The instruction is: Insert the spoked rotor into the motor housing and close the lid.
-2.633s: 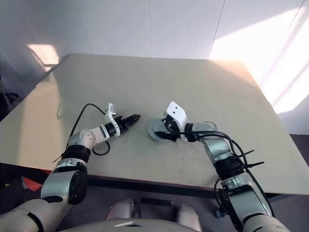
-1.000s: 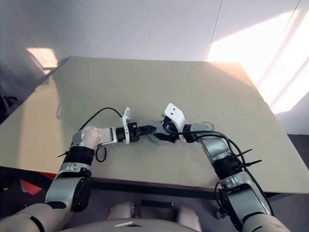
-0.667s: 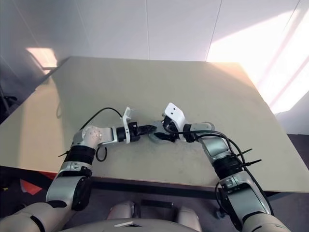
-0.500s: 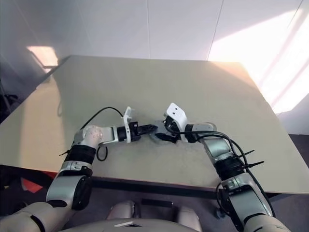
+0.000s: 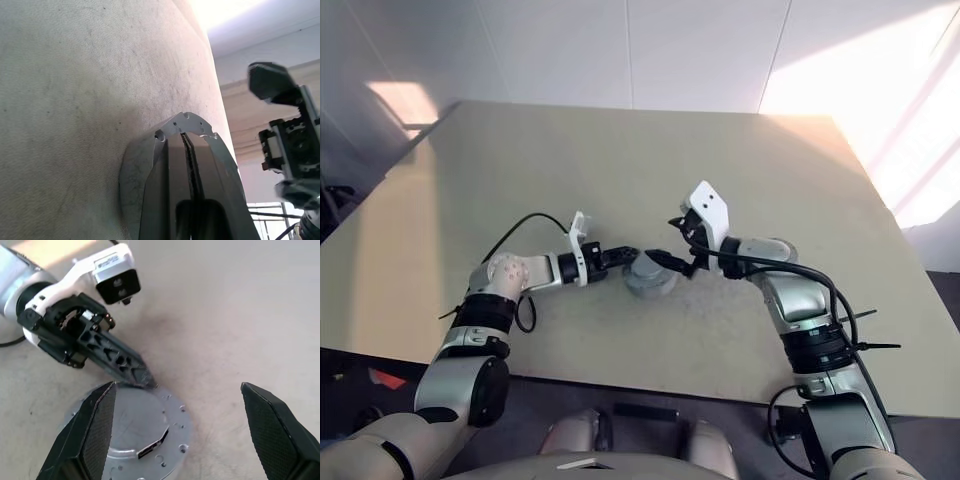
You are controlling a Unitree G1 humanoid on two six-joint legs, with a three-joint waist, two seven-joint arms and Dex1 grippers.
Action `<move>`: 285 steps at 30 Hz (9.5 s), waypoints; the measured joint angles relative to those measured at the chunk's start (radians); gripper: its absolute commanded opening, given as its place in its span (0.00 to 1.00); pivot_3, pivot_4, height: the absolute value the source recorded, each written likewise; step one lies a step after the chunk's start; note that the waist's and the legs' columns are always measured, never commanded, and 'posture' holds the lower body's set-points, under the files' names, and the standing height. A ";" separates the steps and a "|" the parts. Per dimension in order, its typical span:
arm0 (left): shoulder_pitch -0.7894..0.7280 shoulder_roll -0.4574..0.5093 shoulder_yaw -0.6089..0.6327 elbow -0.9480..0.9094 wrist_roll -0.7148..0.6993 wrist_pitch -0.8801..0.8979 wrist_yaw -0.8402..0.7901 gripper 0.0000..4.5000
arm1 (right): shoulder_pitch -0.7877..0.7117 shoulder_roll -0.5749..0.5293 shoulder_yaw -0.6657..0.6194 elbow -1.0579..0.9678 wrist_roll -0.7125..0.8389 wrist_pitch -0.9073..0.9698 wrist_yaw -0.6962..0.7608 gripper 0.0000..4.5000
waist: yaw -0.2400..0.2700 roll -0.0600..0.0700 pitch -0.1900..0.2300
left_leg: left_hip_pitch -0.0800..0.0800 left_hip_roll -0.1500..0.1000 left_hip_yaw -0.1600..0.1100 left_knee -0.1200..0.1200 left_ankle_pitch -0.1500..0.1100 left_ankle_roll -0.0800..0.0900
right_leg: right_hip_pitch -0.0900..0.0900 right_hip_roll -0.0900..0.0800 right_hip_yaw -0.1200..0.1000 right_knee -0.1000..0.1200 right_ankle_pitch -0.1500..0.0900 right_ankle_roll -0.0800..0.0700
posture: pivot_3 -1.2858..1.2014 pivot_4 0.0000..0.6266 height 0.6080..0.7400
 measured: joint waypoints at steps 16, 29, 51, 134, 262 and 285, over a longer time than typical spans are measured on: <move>0.025 -0.006 0.005 -0.026 -0.023 0.017 -0.072 0.00 | -0.022 -0.010 -0.254 0.009 0.190 0.621 -0.210 0.99 | 0.005 0.001 0.001 | 0.002 0.001 0.000 0.003 0.004 -0.007 | 0.002 0.000 0.000 0.004 0.000 -0.001 | 0.52 0.00 1.00; 0.027 0.000 0.007 -0.023 -0.020 0.005 -0.067 0.00 | -0.010 0.119 -0.480 -0.012 0.372 1.074 -0.328 0.99 | 0.010 0.001 0.001 | 0.005 0.002 0.000 0.004 0.005 -0.013 | 0.002 0.001 0.000 0.008 0.001 -0.001 | 0.52 0.00 1.00; -0.006 0.034 0.050 0.047 0.001 -0.057 -0.031 0.00 | -0.064 0.384 -0.578 0.077 0.502 1.076 -0.622 0.99 | -0.001 0.001 0.001 | 0.007 0.002 -0.001 0.002 0.007 -0.018 | 0.001 0.001 0.000 0.011 0.001 -0.001 | 0.52 0.00 1.00; 0.053 0.082 0.105 -0.078 -0.028 0.022 0.081 0.00 | -0.209 0.454 -0.551 0.227 0.381 1.028 -0.599 0.26 | -0.003 0.001 0.000 | 0.024 0.007 -0.004 -0.014 0.018 -0.037 | 0.006 0.011 0.004 0.019 -0.010 -0.003 | 0.52 0.00 1.00; -0.211 -0.055 0.429 0.406 -0.290 -0.296 0.040 0.52 | -0.461 0.507 -0.720 0.522 0.779 0.634 -0.977 0.33 | 0.031 -0.001 0.002 | -0.011 0.010 -0.007 0.008 0.015 -0.031 | -0.022 0.011 0.000 0.034 0.000 -0.004 | 0.52 0.00 1.00; -0.168 0.071 0.581 0.525 -0.171 -0.826 0.365 0.52 | -0.450 0.465 -0.654 0.538 0.623 0.295 -0.931 0.84 | 0.026 -0.002 0.003 | -0.011 0.011 -0.007 0.009 0.014 -0.030 | -0.023 0.012 0.000 0.034 0.000 -0.005 | 0.52 0.00 1.00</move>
